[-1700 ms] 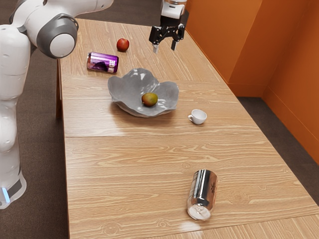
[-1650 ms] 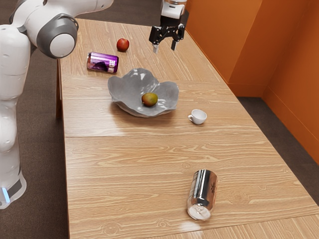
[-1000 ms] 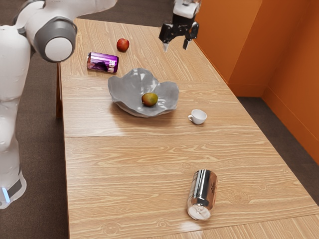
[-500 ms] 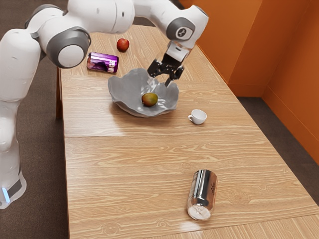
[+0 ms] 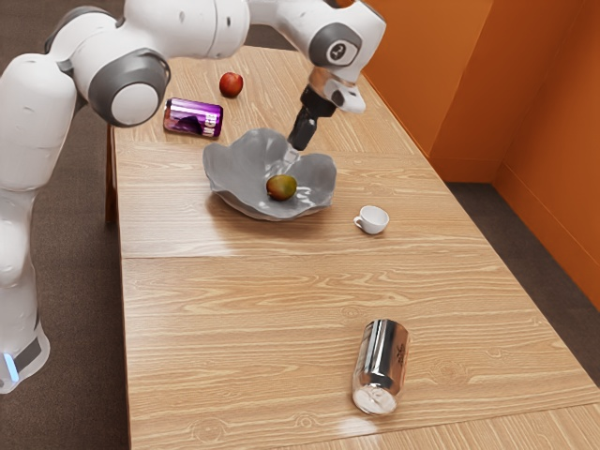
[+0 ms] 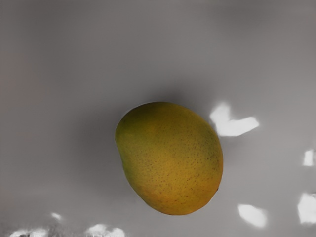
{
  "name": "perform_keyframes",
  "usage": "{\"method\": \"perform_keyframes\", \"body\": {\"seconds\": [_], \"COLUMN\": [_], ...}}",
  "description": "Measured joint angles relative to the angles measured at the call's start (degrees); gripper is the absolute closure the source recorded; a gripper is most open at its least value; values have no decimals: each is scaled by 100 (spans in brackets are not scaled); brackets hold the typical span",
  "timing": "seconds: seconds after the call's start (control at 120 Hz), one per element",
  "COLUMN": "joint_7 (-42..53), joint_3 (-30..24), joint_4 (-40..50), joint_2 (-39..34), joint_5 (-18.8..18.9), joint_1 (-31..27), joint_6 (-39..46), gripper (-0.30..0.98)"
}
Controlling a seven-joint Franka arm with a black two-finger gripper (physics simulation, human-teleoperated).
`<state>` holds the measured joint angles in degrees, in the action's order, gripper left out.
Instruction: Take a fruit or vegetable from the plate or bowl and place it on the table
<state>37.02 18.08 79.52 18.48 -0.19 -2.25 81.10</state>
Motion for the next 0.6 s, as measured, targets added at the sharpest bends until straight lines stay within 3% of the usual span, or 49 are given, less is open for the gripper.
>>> {"method": "perform_keyframes", "body": {"seconds": [0.133, 0.275, 0.6], "joint_7": [-1044, -1926, -3316], "joint_3": [-14, 38, 51], "joint_4": [151, 981, 2043], "joint_2": [-2, -425, -976], "joint_5": [-64, -86, -87], "joint_1": [212, 279, 387], "joint_6": [262, 773, 1885], "gripper": [0, 0, 0]}}
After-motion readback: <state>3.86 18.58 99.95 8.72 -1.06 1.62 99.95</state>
